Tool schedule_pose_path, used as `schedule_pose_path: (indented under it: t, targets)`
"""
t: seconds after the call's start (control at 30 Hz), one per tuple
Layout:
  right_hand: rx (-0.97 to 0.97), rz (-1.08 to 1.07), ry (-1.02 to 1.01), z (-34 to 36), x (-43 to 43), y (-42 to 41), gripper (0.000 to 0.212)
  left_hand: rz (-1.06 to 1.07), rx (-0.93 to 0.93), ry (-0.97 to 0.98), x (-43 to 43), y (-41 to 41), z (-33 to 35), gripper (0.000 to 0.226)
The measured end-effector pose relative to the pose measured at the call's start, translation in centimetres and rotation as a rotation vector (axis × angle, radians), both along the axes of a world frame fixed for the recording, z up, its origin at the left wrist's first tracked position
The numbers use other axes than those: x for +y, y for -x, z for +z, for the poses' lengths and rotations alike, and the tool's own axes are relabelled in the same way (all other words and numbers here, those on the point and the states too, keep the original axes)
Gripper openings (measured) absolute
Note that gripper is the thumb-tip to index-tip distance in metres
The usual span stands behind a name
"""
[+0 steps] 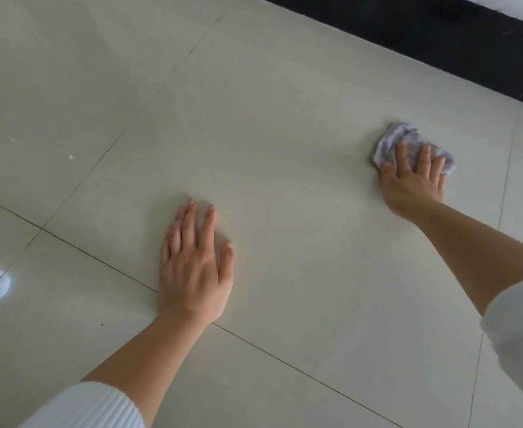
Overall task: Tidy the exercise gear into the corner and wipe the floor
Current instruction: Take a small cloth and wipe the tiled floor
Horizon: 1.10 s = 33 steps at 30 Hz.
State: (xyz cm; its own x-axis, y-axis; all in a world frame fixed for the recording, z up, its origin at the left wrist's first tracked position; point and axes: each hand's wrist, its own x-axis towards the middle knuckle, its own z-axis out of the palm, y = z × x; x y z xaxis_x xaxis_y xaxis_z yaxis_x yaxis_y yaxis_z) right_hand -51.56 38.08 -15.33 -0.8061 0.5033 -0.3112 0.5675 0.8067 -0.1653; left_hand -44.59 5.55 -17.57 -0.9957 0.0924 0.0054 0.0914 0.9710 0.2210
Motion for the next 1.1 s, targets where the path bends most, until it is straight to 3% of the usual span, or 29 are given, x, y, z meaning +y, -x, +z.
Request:
schedule_pose_path:
  t: [0.3, 0.5, 0.57, 0.67, 0.77, 0.93, 1.1]
  targets:
    - [0.055, 0.484, 0.053, -1.0, -15.7, 7.7, 0.054, 0.006, -0.011, 0.001, -0.1, 0.2, -0.1, 0.059]
    - [0.137, 1.046, 0.084, -1.0, -13.7, 1.8, 0.057, 0.011, -0.014, -0.009, -0.3, 0.3, 0.0, 0.059]
    - [0.152, 0.970, -0.002, -1.4, -9.7, 0.7, 0.063, 0.009, -0.006, -0.008, -0.3, 0.3, 0.0, 0.060]
    - [0.152, 0.524, -0.083, -1.3, -4.9, 1.4, 0.064, 0.007, -0.018, -0.009, -0.3, 0.4, -0.1, 0.061]
    - [0.081, 0.230, 0.016, -1.2, -7.1, 2.5, 0.053, 0.002, -0.029, -0.003, -0.4, 0.4, -0.2, 0.062]
    - [0.157, 0.568, 0.067, -1.3, -14.7, -2.3, 0.052, -0.009, 0.001, -0.021, -0.8, 0.3, -0.5, 0.061]
    - [0.137, 0.874, 0.063, -1.0, -13.4, -9.4, 0.055, -0.030, 0.025, -0.050, -0.9, 0.4, -0.6, 0.061]
